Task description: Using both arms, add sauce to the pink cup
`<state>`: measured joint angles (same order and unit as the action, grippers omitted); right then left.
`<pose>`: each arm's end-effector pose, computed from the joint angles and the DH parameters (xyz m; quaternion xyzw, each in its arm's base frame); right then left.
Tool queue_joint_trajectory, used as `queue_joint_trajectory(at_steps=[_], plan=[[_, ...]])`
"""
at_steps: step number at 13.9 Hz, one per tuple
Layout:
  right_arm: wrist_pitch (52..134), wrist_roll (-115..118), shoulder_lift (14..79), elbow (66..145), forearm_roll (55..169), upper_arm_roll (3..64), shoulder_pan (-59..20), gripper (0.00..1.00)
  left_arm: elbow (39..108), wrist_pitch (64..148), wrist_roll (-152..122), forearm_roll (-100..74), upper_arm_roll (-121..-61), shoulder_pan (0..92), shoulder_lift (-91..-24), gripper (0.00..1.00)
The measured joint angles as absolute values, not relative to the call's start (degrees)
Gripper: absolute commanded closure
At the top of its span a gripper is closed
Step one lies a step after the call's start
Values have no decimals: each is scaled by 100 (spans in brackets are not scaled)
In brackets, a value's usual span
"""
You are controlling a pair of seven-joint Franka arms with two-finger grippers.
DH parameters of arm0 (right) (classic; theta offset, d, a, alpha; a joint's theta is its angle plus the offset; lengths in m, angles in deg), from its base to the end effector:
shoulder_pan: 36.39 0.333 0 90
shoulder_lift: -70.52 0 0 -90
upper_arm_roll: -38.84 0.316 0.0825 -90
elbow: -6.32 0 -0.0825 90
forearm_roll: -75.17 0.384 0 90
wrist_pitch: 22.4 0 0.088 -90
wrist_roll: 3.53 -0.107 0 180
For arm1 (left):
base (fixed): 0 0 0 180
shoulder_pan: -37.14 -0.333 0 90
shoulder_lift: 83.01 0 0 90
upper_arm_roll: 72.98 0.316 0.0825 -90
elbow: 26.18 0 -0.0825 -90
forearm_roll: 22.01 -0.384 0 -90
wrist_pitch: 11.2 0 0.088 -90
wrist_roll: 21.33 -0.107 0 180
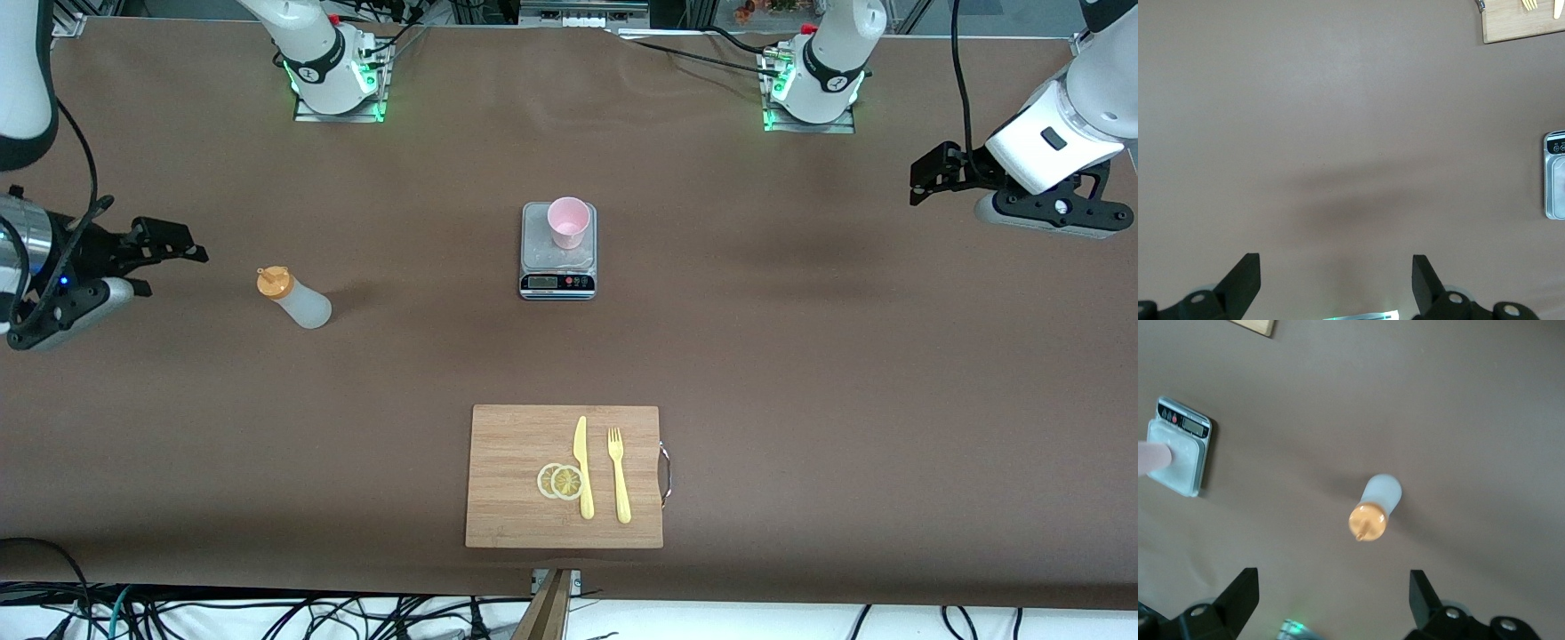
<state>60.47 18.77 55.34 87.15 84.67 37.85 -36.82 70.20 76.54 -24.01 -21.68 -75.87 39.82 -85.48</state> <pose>0.6147 0.0054 0.5355 -0.9737 -0.1803 0.0950 0.1022 0.5309 -0.0530 0.5925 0.9960 -0.0717 -0.0539 0.0004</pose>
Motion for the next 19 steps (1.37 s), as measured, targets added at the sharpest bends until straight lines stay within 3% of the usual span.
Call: queue_joint_trajectory(at_steps=[4,19], plan=[[5964,411,5966,9124,8220,3838,-3389,0,7019,7652,-2401,-2168,-7585,3981,-8548,0],[6307,-20,6337,9193,7202,3656,-3411,0,7016,7652,-2400,-2168,-7560,3976,-8545,0]])
